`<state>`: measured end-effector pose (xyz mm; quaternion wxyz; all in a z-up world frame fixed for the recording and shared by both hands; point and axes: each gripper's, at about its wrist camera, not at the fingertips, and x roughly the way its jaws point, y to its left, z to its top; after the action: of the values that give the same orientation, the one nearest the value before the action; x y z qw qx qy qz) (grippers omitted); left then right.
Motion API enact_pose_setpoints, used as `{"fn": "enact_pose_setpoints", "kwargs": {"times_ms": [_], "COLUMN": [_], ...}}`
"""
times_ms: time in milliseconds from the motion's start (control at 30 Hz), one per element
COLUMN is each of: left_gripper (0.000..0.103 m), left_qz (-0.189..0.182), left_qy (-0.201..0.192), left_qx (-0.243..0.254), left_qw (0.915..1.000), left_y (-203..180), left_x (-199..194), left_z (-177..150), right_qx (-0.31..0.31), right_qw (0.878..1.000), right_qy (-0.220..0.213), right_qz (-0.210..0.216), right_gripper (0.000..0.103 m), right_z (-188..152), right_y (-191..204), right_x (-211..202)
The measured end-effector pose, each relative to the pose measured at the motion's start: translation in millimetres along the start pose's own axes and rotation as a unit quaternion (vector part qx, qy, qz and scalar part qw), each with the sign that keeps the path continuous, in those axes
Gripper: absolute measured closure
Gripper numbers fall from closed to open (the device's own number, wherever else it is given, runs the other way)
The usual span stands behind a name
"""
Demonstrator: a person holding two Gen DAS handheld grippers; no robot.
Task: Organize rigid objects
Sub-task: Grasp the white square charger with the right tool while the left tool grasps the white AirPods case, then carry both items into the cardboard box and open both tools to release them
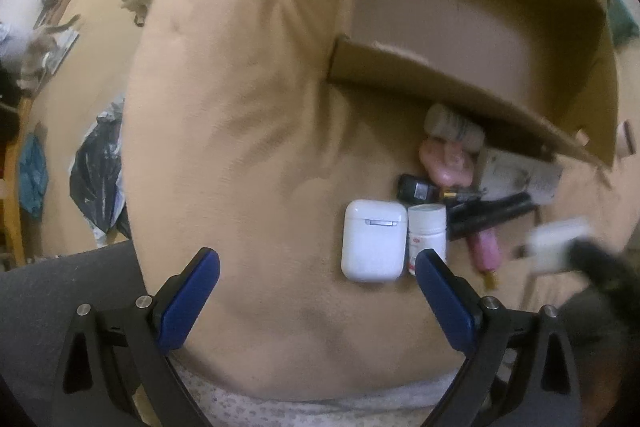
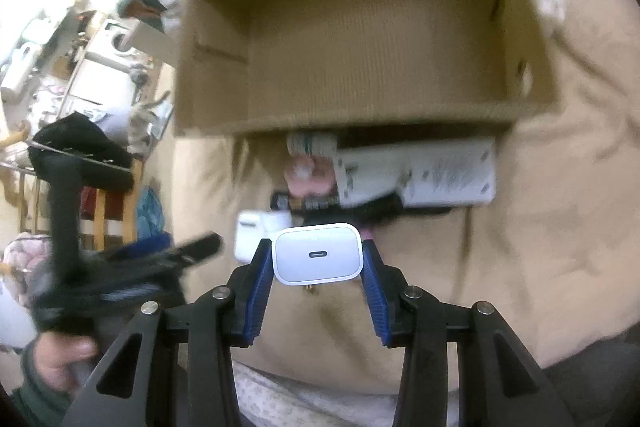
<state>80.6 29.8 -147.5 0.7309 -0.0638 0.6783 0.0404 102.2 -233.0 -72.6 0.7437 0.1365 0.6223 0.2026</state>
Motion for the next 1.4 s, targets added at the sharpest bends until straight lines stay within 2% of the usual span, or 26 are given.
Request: {"fn": "enact_pose_setpoints", "kwargs": {"times_ms": [100,200,367,433,467,500,567,633,700,800,967,1100,1167,1200,1300,1400], "left_gripper": [0.005,0.005,0.006,0.012,0.022,0.028,0.031,0.039,0.063,0.063,0.063,0.063,0.063,0.063,0.063,0.063], "left_qz": [0.016,0.006,0.021,0.024,0.023,0.021,0.021,0.013,0.002,0.007,0.047,0.042,0.035,0.034,0.040,0.030], "left_qy": [0.015,0.044,0.047,0.045,0.050,0.054,0.054,0.052,0.051,0.045,0.018,0.006,-0.013,-0.020,-0.049,-0.060], "left_qx": [0.002,0.004,0.017,0.024,0.029,0.031,0.038,0.042,0.044,0.040,0.038,0.021,0.021,0.022,0.027,0.017], "left_qw": [0.9997,0.9990,0.9985,0.9984,0.9980,0.9978,0.9976,0.9977,0.9978,0.9982,0.9980,0.9989,0.9991,0.9990,0.9976,0.9976], "left_y": [-3.1,-7.9,-19.3,-25.1,-27.8,-32.0,-36.4,-37.7,-38.7,-39.7,-30.7,-22.7,-20.1,-30.0,-26.9,-36.3], "left_x": [13.0,28.2,41.4,45.4,49.0,52.2,54.1,53.7,51.8,47.0,36.0,30.2,21.9,16.8,-6.6,-17.8], "left_z": [5.5,9.2,17.8,21.8,23.3,22.5,26.0,27.2,27.0,31.6,31.4,34.8,28.8,25.9,22.6,17.0], "right_qx": [-0.003,0.017,0.039,0.037,0.036,0.036,0.038,0.036,0.031,0.027,0.023,0.021,0.021,0.022,0.028,0.035], "right_qw": [1.000,0.999,0.998,0.998,0.998,0.998,0.998,0.998,0.998,0.999,0.999,0.999,0.999,0.999,0.998,0.998], "right_qy": [-0.024,-0.038,-0.043,-0.047,-0.047,-0.047,-0.045,-0.046,-0.047,-0.046,-0.042,-0.039,-0.041,-0.043,-0.046,-0.047], "right_qz": [-0.002,0.011,0.006,0.005,0.005,0.006,0.007,0.007,0.005,0.000,-0.014,-0.020,-0.019,-0.018,-0.017,-0.015], "right_gripper": [0.058,0.058,0.058,0.058,0.058,0.058,0.058,0.058,0.058,0.058,0.058,0.058,0.058,0.058,0.058,0.058], "right_z": [10.5,7.2,0.9,-0.9,-3.5,-5.7,-6.8,-7.7,-6.1,-7.3,-10.7,-12.5,-12.9,-13.2,-12.0,-8.6], "right_y": [-6.3,-16.9,-28.9,-29.3,-31.1,-32.9,-34.1,-34.7,-31.4,-29.8,-29.8,-29.8,-29.5,-30.3,-33.5,-36.2], "right_x": [-13.5,-15.9,-10.1,-12.6,-12.9,-12.6,-8.9,-10.4,-6.7,-4.7,-0.7,1.3,-0.1,-0.8,-2.0,-5.0]}}
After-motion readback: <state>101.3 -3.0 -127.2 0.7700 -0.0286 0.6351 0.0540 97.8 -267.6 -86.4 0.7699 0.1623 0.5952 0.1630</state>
